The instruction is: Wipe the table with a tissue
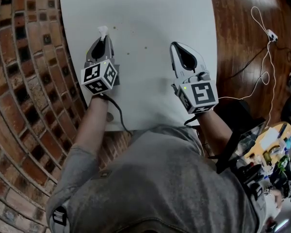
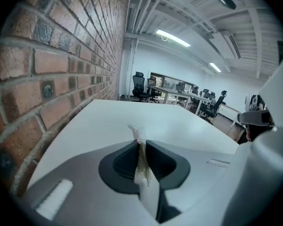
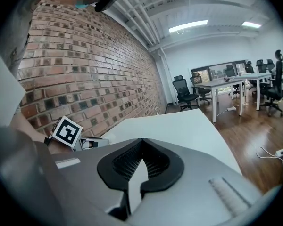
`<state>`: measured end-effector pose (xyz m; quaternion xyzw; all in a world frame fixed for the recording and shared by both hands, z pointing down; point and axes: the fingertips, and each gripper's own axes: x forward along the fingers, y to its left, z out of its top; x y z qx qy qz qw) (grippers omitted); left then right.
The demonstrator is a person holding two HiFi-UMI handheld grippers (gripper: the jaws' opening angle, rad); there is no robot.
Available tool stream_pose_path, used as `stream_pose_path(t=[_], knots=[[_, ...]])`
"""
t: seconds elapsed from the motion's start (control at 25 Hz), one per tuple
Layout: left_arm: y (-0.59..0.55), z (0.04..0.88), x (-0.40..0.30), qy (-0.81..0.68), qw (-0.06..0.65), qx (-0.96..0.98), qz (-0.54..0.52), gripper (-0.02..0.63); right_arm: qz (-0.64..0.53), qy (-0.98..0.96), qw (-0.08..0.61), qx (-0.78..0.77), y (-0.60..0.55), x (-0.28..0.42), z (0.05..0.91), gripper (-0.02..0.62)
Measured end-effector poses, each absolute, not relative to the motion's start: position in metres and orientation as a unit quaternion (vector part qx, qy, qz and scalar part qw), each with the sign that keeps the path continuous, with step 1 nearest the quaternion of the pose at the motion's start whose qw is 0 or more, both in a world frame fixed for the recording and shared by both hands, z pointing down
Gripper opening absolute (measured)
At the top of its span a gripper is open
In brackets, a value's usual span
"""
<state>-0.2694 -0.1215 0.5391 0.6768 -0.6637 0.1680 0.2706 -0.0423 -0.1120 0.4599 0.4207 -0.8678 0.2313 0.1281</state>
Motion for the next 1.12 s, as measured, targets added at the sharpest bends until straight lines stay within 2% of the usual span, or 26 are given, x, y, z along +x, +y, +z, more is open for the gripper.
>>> stream_pose_path(t=[0.4,1.12], knots=[[-0.135,0.564,-0.266,-0.627,0.279,0.671,0.281,0.039,0.237,-0.864,0.128,0.426,-0.118,-0.036,0.461,0.014],[-0.147,0.568,-0.251,-0.590,0.265,0.669,0.366,0.037,0.249,-0.856,0.108,0.441,-0.122,-0.014,0.456,0.014]])
